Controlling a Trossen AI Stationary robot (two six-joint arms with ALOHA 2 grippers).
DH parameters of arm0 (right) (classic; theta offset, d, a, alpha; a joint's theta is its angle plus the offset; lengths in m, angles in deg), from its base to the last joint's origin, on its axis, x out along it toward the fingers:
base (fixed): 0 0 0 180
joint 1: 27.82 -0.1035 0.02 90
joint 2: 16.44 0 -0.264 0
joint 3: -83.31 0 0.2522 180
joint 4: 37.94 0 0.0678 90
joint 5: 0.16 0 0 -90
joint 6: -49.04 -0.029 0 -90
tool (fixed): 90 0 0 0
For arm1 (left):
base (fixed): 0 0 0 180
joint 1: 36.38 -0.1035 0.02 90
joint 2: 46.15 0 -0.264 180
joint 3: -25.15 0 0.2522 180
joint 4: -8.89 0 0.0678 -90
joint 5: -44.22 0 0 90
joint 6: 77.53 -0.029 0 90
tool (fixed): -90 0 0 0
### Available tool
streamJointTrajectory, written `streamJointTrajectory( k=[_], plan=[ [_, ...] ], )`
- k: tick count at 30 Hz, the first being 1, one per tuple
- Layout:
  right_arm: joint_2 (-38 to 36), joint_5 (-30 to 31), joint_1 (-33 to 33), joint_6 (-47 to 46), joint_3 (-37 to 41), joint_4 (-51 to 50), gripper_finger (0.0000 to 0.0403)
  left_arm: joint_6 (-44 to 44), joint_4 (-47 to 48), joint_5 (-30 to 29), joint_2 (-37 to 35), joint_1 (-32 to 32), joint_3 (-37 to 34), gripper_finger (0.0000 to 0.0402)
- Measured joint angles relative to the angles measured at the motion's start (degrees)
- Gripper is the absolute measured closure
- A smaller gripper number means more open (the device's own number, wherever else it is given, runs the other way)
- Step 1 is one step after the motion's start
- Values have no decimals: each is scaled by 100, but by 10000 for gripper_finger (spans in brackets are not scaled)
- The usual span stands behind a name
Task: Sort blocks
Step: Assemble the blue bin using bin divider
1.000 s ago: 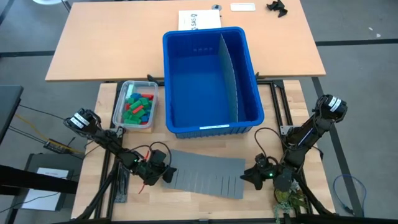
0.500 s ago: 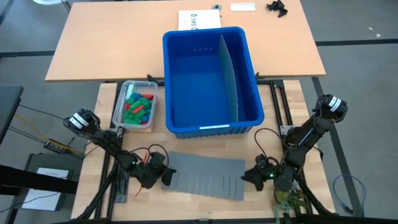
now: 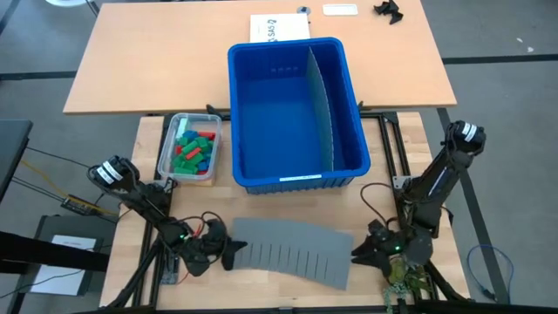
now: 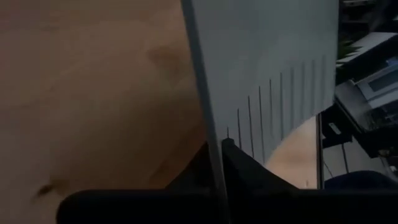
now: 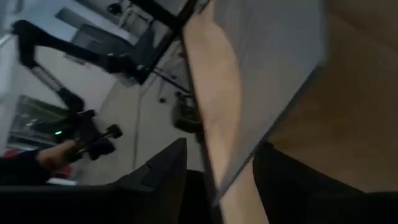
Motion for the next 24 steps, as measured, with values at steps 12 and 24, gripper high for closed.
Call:
streamJointTrajectory(
  k=[12, 24],
  plan=[
    [-924, 377, -355, 2355, -7, 1863, 225, -3092, -1854, -382, 2, 11, 61, 389],
    [-999, 614, 521, 8005, -7, 4794, 230, -6018, -1976, -577, 0, 5, 820, 387]
  ],
)
